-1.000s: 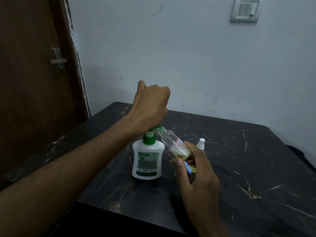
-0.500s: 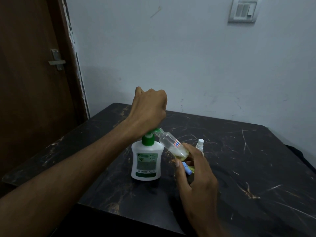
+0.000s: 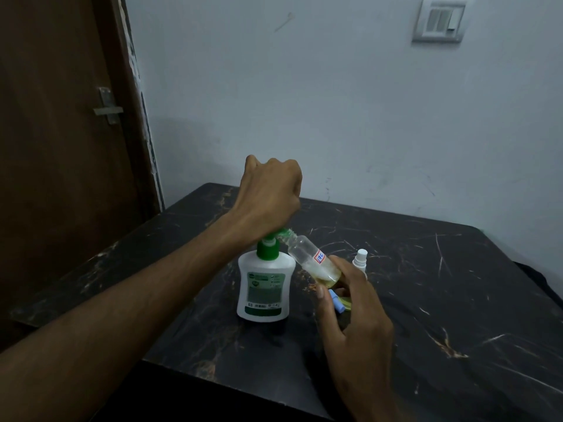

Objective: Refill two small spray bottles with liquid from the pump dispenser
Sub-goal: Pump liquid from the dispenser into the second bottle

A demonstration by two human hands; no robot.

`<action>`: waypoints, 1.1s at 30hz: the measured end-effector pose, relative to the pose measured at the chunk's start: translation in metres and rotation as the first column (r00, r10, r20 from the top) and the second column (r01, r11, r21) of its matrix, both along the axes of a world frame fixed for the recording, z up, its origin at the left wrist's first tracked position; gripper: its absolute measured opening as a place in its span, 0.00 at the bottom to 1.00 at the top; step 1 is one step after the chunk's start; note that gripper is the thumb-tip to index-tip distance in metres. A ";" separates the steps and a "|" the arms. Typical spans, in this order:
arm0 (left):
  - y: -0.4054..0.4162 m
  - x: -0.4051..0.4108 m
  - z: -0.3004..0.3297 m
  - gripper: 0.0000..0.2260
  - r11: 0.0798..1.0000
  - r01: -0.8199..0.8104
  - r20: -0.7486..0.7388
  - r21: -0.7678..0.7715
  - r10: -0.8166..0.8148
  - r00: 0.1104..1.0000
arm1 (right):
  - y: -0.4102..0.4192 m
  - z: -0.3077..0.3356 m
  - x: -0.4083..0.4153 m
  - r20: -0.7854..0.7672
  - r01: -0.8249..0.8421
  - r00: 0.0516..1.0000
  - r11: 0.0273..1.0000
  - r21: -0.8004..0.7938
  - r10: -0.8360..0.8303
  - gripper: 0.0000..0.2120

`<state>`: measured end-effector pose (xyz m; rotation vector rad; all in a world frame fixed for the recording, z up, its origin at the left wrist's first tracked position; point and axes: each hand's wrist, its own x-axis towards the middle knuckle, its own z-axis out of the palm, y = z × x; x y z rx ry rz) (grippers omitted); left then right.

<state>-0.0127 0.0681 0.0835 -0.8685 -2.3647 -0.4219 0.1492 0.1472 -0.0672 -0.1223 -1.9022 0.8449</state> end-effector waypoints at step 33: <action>-0.001 0.003 0.000 0.10 0.997 0.075 -0.019 0.001 -0.075 0.997 | -0.002 0.004 0.002 0.002 0.000 1.000 1.000 -0.019 0.000 0.18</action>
